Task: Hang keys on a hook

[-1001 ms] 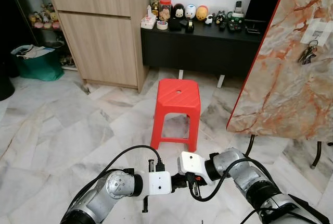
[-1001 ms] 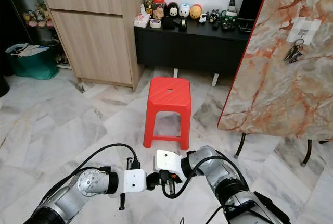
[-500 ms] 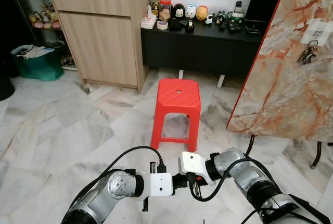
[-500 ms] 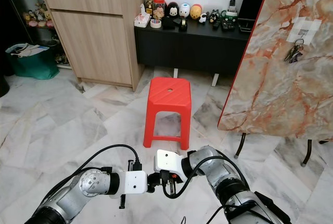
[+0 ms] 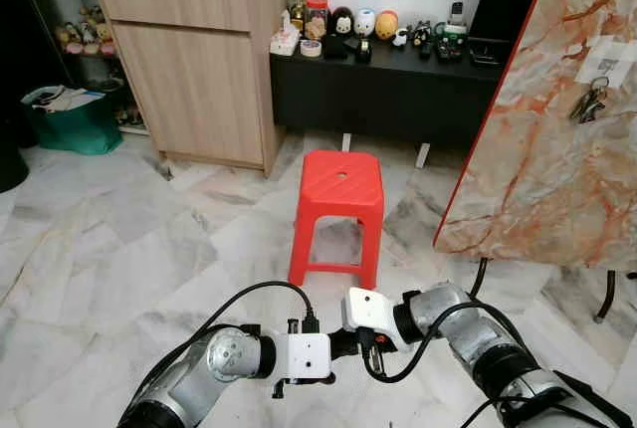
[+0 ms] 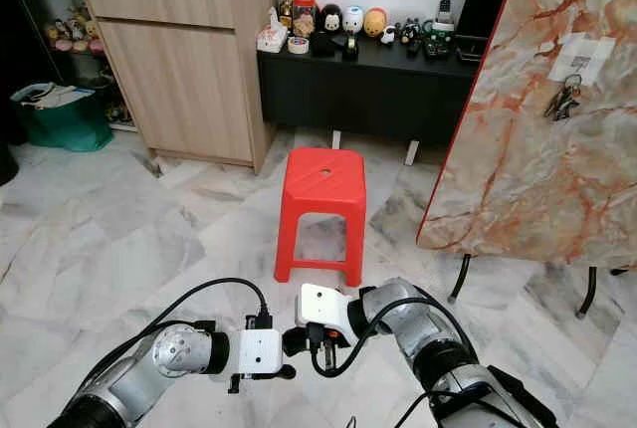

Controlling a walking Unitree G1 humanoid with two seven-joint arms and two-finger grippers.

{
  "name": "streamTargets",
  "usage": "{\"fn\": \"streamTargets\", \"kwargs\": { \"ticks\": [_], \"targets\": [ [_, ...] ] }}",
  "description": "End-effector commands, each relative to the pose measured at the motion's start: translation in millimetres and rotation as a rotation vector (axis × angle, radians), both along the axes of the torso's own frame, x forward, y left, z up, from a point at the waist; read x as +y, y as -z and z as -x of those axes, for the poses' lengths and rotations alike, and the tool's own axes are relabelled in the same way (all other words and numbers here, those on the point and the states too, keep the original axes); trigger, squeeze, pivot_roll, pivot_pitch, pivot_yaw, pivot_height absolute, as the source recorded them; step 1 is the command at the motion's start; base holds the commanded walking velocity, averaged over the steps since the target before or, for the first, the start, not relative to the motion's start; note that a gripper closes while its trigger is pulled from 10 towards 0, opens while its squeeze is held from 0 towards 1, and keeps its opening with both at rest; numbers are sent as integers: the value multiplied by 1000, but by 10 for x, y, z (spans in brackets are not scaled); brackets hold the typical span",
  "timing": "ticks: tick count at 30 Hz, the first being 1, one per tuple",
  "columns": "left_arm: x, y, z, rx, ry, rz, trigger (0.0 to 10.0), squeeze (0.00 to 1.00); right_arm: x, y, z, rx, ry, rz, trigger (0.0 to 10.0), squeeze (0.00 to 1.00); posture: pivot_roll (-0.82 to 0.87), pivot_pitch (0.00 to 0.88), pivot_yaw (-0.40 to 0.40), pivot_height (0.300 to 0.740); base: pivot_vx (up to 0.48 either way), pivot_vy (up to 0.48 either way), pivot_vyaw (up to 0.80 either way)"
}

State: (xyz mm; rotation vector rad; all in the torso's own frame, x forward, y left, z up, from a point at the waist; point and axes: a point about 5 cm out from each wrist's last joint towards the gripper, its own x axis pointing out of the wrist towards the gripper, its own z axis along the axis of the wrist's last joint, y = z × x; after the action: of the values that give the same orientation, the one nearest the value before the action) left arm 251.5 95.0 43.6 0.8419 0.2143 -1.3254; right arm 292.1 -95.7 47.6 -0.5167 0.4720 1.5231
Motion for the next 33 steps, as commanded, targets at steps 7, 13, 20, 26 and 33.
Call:
{"fn": "streamTargets", "kwargs": {
  "ticks": [7, 13, 20, 26, 33],
  "targets": [
    [121, -16, -42, 12, -43, -21, 10000, 0, 3, -15, 16, -12, -64, 31, 0, 0, 135, 0, -90, 740, 0, 0, 0],
    [123, 5, -66, 2, -62, -40, 10000, 0, 6, -20, 20, -8, -69, 24, 0, 0, 135, 0, -90, 740, 0, 0, 0],
    [127, 27, -86, -20, -71, -66, 10000, 0, -22, -25, 8, -17, -66, 35, 0, 0, 129, 0, -89, 740, 0, 0, 0],
    [133, 33, -76, -20, -61, -79, 10000, 0, -47, -16, 8, -22, -73, 60, 0, 0, 131, 0, -88, 740, 0, 0, 0],
    [118, 40, -66, -12, -57, -72, 10000, 0, -47, -20, -3, -28, -66, 62, 0, 0, 129, 0, -86, 740, 0, 0, 0]
  ]
}}
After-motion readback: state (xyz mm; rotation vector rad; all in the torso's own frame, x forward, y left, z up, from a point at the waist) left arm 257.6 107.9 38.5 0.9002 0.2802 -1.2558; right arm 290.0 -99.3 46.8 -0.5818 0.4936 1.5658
